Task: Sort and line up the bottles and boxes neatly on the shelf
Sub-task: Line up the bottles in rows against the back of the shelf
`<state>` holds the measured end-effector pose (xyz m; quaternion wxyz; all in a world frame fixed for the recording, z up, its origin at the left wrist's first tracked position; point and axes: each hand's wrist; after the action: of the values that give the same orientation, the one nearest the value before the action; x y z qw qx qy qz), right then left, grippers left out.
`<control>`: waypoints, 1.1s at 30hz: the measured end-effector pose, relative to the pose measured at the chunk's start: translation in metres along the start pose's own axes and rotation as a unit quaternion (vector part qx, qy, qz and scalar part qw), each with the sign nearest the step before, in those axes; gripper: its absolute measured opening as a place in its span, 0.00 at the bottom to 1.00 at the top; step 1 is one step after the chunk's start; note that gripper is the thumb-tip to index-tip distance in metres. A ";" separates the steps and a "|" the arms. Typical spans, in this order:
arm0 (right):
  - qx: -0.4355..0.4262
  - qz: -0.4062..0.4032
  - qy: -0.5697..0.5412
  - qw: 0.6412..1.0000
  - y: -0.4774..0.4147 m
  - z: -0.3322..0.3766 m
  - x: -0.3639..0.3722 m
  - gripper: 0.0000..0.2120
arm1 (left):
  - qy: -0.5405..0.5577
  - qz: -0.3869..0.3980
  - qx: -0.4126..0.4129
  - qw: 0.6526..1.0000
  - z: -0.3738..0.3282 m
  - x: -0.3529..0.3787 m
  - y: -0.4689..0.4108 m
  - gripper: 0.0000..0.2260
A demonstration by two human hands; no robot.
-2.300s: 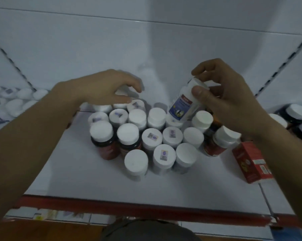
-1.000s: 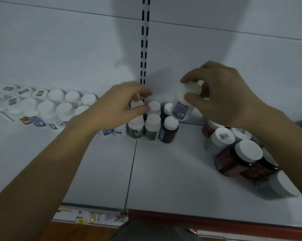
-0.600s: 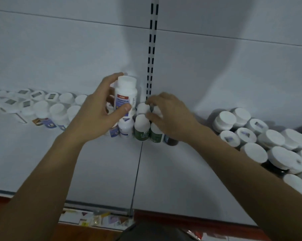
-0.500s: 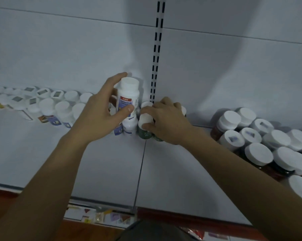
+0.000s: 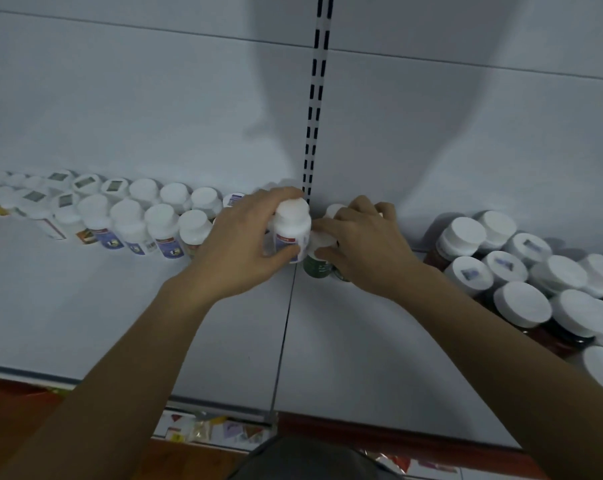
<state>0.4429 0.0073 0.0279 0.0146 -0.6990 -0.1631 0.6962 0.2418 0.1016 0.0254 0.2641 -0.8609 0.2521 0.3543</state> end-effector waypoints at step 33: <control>0.283 -0.076 -0.306 0.906 0.052 -0.021 0.007 0.40 | -0.165 -0.057 -0.006 0.985 0.010 0.029 -0.003 0.36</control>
<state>0.4745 -0.0360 0.0086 0.2139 -0.4036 -0.0078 0.8895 0.2567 0.1031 -0.0016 0.3162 -0.8053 0.1539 0.4774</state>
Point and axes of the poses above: each hand's wrist, its own y-axis away from the middle knuckle, its own x-axis out of the palm, z = x × y, and after that the axes turned 11 degrees about -x, right-handed
